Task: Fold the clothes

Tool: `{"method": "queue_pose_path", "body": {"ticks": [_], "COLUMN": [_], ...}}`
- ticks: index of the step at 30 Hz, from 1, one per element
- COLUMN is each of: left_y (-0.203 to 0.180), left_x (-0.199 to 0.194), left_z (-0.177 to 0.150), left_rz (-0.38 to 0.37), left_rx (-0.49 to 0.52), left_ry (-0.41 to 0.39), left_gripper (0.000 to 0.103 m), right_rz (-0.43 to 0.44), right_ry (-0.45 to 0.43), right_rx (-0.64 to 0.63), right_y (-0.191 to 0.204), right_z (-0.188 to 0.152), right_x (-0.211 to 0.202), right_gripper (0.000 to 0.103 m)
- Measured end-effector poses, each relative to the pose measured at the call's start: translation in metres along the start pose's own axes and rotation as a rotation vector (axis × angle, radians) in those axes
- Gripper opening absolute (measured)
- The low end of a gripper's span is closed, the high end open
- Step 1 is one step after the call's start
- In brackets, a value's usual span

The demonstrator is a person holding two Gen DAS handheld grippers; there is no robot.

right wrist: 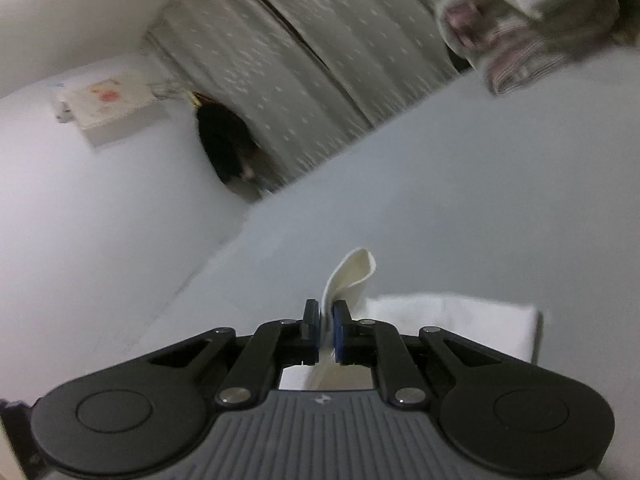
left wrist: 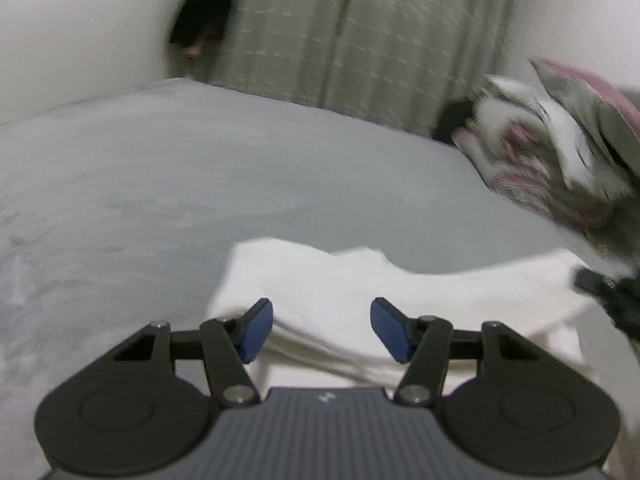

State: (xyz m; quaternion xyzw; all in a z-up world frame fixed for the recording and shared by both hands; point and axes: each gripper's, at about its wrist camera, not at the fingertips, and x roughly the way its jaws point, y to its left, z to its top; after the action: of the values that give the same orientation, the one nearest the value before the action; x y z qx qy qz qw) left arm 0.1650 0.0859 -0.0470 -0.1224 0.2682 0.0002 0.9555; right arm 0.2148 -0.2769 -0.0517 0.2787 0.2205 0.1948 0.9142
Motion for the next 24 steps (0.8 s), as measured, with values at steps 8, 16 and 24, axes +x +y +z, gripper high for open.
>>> {"method": "queue_pose_path", "body": {"ticks": [8, 16, 24], "left_y": [0.015, 0.006, 0.007], "left_x": [0.008, 0.042, 0.054], "left_z": [0.011, 0.002, 0.0], "left_rz": [0.004, 0.065, 0.108], "left_rx": [-0.102, -0.051, -0.034], "left_ry": [-0.014, 0.027, 0.083], "left_gripper": [0.04, 0.038, 0.042], "right_rz": [-0.014, -0.176, -0.338], "right_ry": [-0.008, 0.148, 0.328], "right_rx": [-0.056, -0.342, -0.342], "right_y": [-0.005, -0.002, -0.022], "right_z": [0.016, 0.003, -0.018], "right_x": [-0.027, -0.039, -0.022], "right_gripper": [0.01, 0.01, 0.021]}}
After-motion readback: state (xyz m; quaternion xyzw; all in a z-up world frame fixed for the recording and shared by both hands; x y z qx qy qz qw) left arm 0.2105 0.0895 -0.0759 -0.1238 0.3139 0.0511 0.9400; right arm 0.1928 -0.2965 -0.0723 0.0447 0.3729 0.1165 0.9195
